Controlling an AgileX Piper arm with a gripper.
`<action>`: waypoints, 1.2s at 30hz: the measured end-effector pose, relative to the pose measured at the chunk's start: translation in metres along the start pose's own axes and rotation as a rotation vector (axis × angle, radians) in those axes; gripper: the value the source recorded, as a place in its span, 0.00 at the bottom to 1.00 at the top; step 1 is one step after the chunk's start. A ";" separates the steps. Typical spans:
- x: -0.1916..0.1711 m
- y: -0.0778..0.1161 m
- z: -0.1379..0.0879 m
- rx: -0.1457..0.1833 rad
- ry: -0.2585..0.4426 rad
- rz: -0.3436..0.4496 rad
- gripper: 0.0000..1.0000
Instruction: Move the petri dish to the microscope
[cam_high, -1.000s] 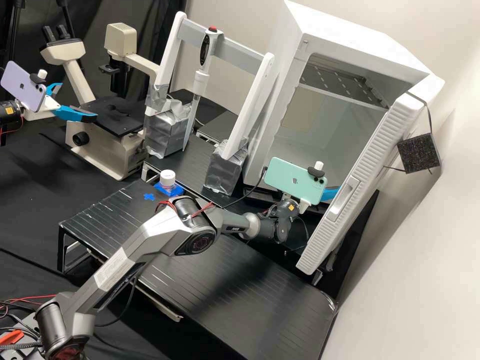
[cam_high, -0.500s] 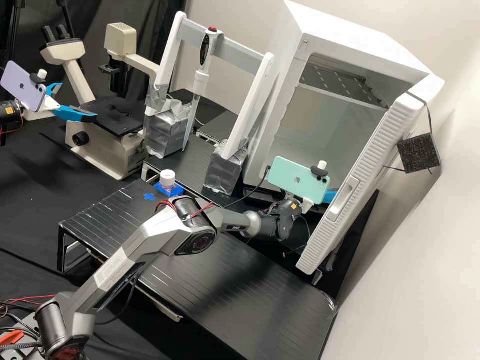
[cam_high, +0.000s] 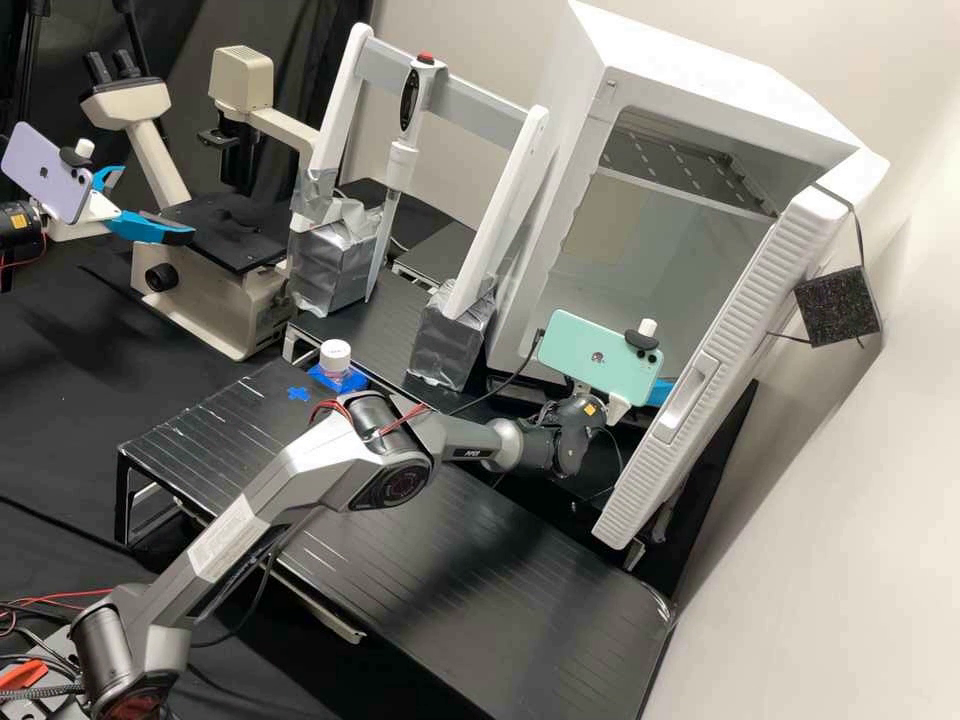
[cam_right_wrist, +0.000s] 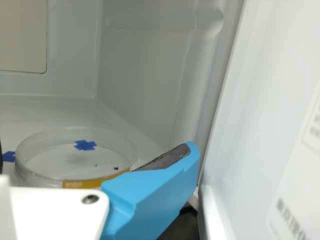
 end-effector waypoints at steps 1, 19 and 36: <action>0.000 0.000 0.000 0.000 0.000 0.000 0.00; 0.002 -0.001 -0.002 -0.002 -0.014 -0.006 0.00; 0.003 -0.003 -0.004 0.010 -0.024 -0.005 0.00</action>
